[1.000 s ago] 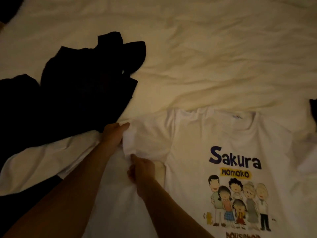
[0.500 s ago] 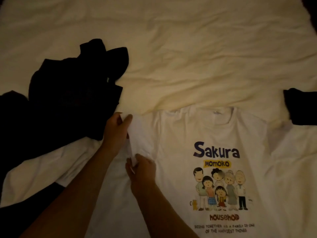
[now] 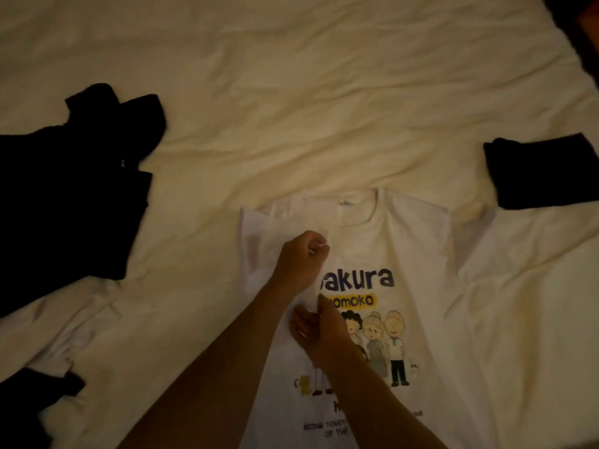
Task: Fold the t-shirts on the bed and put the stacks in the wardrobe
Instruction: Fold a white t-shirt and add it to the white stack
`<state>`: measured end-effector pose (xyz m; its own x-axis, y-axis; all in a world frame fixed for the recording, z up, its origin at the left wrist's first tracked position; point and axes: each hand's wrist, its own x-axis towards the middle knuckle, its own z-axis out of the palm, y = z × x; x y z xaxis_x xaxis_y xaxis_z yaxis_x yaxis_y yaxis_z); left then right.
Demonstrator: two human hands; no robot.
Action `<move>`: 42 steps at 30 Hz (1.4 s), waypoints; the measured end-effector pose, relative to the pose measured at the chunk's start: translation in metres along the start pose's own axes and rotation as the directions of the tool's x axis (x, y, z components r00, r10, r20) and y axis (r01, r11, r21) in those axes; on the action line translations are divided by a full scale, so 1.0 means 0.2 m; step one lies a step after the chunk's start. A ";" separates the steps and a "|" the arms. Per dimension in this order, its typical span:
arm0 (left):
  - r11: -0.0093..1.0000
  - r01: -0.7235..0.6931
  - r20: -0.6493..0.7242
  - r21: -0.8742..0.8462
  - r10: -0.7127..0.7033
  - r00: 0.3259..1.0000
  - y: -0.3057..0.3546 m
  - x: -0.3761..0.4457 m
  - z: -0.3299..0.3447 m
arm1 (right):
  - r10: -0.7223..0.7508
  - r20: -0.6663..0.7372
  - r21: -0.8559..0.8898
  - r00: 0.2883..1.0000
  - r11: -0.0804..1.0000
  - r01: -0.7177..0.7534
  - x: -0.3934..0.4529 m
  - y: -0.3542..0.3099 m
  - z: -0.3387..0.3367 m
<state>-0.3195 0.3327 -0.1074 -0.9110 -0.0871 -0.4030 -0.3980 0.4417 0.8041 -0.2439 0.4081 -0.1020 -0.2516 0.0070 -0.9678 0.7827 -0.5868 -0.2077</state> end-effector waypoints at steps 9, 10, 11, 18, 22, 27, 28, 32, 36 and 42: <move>0.904 -0.014 -0.411 0.427 0.208 0.887 -0.12 0.08 -0.13 | -0.251 0.133 -0.616 0.959 0.737 0.279 0.14 -0.05 -0.18; 0.871 -0.007 -0.443 0.491 0.257 0.859 -0.13 0.11 -0.19 | -0.279 0.132 -0.642 0.951 0.707 0.297 0.15 -0.04 -0.20; 0.860 0.004 -0.463 0.511 0.271 0.844 -0.14 0.14 -0.26 | -0.305 0.128 -0.685 0.944 0.661 0.307 0.15 -0.04 -0.21; 0.963 0.053 -0.162 0.264 -0.009 0.987 -0.13 0.25 -0.45 | -0.554 0.048 -0.716 0.831 0.561 0.415 0.16 -0.18 -0.06; 0.941 0.002 -0.039 0.337 0.011 0.999 -0.15 0.27 -0.49 | -0.585 0.084 -0.839 0.807 0.396 0.374 0.24 -0.27 0.02; 0.938 -0.033 0.050 0.344 0.017 0.999 -0.17 0.33 -0.55 | -0.692 0.073 -0.818 0.719 0.371 0.440 0.27 -0.22 -0.06; 0.934 -0.035 0.060 0.356 0.014 0.998 -0.16 0.34 -0.55 | -0.685 0.069 -0.805 0.725 0.390 0.446 0.27 -0.22 -0.07; 0.922 0.002 0.024 0.386 -0.012 1.000 -0.16 0.39 -0.54 | -0.631 0.067 -0.755 0.773 0.474 0.453 0.28 -0.21 -0.09; 0.941 0.071 -0.103 0.330 -0.039 0.994 -0.21 0.41 -0.51 | -0.659 0.062 -0.817 0.750 0.398 0.417 0.31 -0.20 -0.10; 0.821 0.143 -0.289 0.553 0.029 0.957 -0.18 0.33 -0.39 | -0.603 0.094 -0.911 0.793 0.269 0.312 0.27 -0.26 -0.15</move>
<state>-0.3740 0.2404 -0.1293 -0.9142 -0.3292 -0.2362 -0.3971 0.8439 0.3608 -0.2812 0.4638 -0.1474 -0.7244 0.2833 -0.6285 0.6507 0.5821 -0.4876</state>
